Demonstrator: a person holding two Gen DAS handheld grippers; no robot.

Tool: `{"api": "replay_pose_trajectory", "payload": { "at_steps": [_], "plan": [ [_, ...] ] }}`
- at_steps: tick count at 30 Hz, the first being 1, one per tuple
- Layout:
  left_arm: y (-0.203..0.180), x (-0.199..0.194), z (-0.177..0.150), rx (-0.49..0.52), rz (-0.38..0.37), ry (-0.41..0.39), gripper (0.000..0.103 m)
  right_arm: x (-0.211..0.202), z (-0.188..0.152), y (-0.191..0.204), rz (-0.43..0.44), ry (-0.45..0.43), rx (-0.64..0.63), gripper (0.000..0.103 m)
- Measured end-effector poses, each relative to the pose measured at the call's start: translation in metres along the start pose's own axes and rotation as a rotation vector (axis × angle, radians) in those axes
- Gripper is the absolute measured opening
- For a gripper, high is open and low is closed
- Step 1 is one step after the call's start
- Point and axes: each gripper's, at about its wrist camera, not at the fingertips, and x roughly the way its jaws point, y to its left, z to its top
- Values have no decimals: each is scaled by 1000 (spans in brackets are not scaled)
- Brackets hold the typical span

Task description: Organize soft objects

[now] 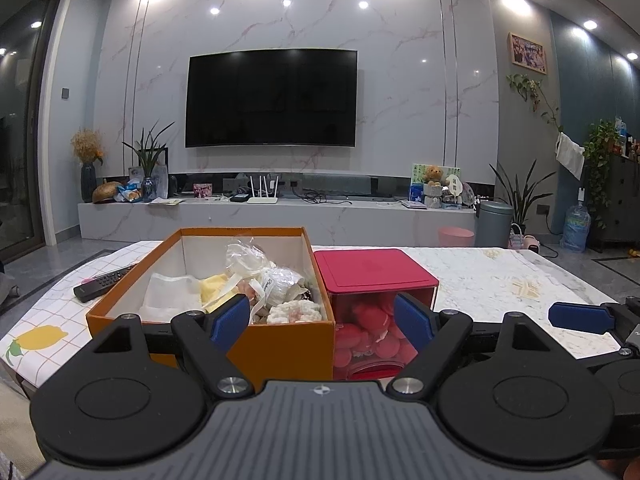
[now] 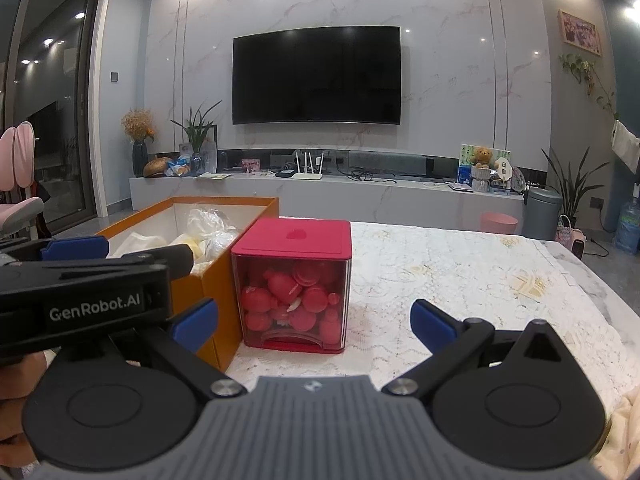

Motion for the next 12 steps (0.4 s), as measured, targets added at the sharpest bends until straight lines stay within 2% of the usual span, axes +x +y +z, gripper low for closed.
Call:
{"api": "replay_pose_trajectory", "payload": {
  "at_steps": [12],
  "plan": [
    [-2,0,-2,-2,13,-14,96,-1,0,-1,-3,4,5,100]
  ]
}}
